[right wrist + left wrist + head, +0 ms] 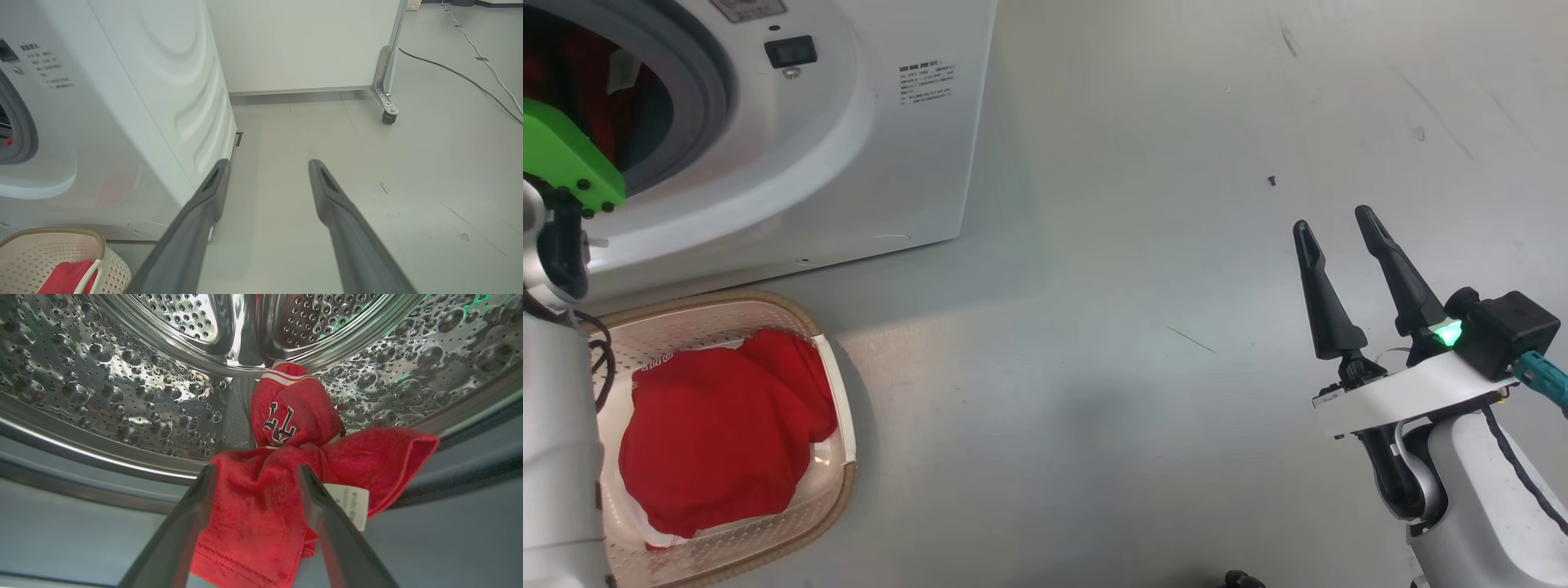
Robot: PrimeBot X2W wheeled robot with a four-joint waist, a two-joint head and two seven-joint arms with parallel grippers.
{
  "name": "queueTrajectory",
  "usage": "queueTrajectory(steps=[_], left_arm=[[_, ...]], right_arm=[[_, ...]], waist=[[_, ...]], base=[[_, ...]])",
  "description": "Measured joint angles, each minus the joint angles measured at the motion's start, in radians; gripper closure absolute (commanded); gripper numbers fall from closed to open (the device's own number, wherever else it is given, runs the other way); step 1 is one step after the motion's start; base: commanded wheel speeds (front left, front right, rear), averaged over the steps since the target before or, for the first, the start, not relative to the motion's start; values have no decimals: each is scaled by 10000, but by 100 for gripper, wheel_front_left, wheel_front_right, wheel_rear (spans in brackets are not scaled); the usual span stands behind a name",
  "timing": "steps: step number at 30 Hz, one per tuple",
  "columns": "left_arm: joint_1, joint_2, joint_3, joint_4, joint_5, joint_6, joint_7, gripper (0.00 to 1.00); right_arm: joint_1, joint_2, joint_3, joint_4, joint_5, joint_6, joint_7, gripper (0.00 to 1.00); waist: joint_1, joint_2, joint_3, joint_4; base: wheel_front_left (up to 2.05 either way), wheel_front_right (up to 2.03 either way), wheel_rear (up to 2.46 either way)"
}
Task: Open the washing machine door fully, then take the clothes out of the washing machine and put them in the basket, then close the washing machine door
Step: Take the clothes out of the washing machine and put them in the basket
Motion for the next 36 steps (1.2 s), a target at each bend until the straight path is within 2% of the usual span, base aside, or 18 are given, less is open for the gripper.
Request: queueTrajectory(steps=[5,12,36], left_arm=[[-478,211,31,558,-29,73,430,0],[-796,203,10,1323,-134,77,840,0],[-2005,234,201,3083,-274,297,1193,0]], right_arm=[[-133,-6,15,-4,0,0,0,0],[-159,-8,10,-2,13,0,-2,0],[-455,-8,58,2,82,0,0,0]], waist=[[0,0,168,-99],[0,0,288,-145],[0,0,598,-302]], base=[[0,0,0],[0,0,0],[0,0,0]])
